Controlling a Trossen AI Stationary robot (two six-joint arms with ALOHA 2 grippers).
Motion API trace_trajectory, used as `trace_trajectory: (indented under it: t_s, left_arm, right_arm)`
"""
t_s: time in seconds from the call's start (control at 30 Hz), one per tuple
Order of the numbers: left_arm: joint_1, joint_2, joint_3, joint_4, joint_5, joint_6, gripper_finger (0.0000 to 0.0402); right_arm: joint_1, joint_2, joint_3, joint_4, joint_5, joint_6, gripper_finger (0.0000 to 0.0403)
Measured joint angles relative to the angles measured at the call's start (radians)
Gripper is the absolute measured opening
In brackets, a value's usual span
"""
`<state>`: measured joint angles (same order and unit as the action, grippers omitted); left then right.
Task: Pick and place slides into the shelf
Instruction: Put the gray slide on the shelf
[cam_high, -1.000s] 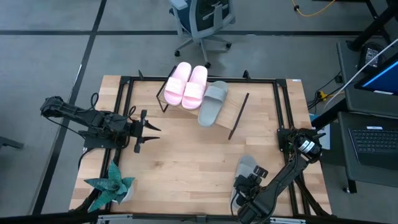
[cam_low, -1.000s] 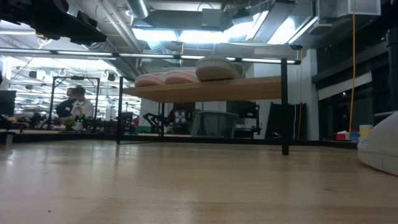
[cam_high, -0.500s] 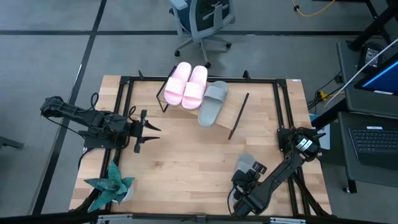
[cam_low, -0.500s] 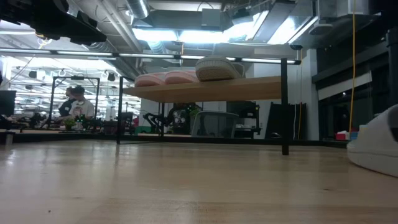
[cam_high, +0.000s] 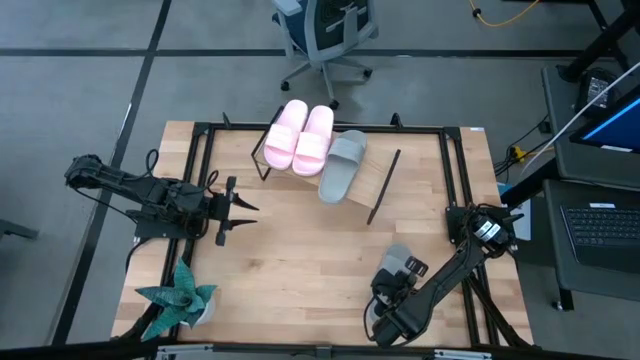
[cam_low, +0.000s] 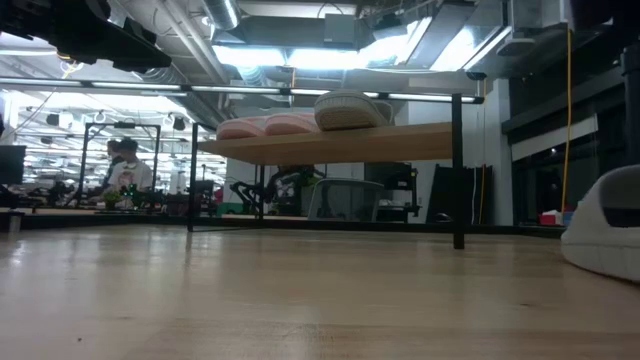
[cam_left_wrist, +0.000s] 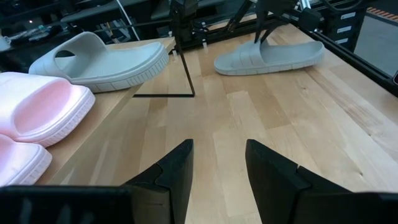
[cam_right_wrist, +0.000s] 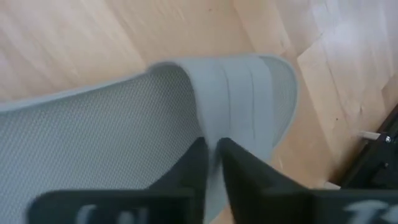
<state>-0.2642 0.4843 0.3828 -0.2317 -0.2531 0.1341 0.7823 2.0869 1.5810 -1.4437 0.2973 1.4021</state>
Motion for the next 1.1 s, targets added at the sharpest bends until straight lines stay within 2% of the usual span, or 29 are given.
trace_trajectory:
  t_s: [0.07, 0.4, 0.6, 1.1]
  left_arm:
    - [0.000, 0.000, 0.000, 0.000, 0.000, 0.000, 0.0139]
    - [0.000, 0.000, 0.000, 0.000, 0.000, 0.000, 0.0139]
    - [0.000, 0.000, 0.000, 0.000, 0.000, 0.000, 0.0139]
    - [0.000, 0.000, 0.000, 0.000, 0.000, 0.000, 0.0139]
  right_arm:
    - [0.000, 0.000, 0.000, 0.000, 0.001, -0.001, 0.0016]
    - [-0.001, 0.000, 0.021, -0.043, 0.001, 0.006, 0.0008]
    - [-0.001, 0.000, 0.098, -0.129, 0.071, 0.006, 0.0007]
    - [-0.001, 0.000, 0.187, -0.128, 0.261, -0.020, 0.0006]
